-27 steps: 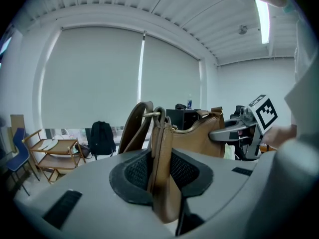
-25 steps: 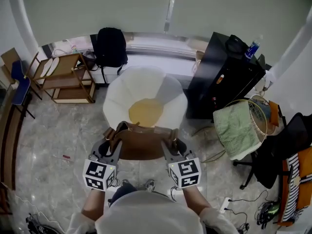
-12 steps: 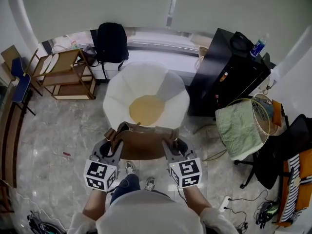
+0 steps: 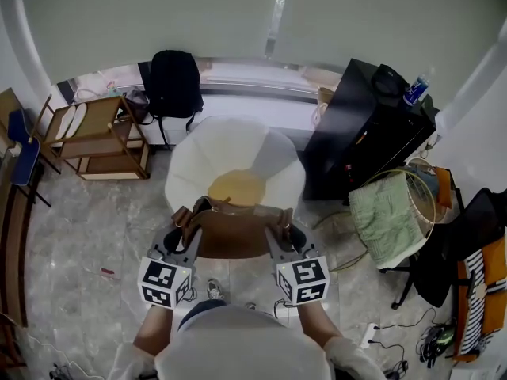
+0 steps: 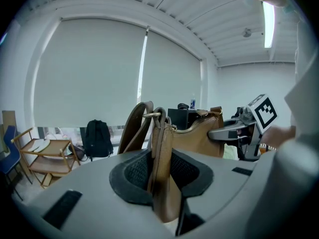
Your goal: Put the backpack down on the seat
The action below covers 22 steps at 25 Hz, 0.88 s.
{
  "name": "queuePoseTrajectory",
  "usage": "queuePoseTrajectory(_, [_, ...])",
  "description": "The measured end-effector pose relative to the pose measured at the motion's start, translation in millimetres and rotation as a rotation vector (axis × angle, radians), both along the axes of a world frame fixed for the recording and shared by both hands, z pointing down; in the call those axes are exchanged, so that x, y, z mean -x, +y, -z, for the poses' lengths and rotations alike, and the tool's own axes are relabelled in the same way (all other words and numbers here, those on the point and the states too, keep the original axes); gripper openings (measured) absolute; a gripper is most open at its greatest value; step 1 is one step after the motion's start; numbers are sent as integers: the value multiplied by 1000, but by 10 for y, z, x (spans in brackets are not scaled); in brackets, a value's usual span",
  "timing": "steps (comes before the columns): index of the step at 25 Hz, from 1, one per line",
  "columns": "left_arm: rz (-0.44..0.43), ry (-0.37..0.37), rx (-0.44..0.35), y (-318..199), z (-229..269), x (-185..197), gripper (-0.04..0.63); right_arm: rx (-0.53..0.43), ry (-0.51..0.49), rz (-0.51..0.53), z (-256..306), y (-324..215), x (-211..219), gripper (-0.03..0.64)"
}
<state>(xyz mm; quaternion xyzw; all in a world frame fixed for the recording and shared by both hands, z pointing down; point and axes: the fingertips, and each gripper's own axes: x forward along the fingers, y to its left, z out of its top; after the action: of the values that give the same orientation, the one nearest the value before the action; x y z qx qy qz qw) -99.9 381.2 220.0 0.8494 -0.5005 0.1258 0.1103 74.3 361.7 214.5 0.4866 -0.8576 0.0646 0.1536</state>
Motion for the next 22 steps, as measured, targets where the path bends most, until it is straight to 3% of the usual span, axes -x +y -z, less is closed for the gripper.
queuePoseTrajectory(11, [-64,-10,-18,-516,49,368,109,4,-24,-56,18,-432,363,176])
queuePoseTrajectory(22, [-13,-10,14,-1012,-29,141,109,40,-29,-2,-70,-1048,151,176])
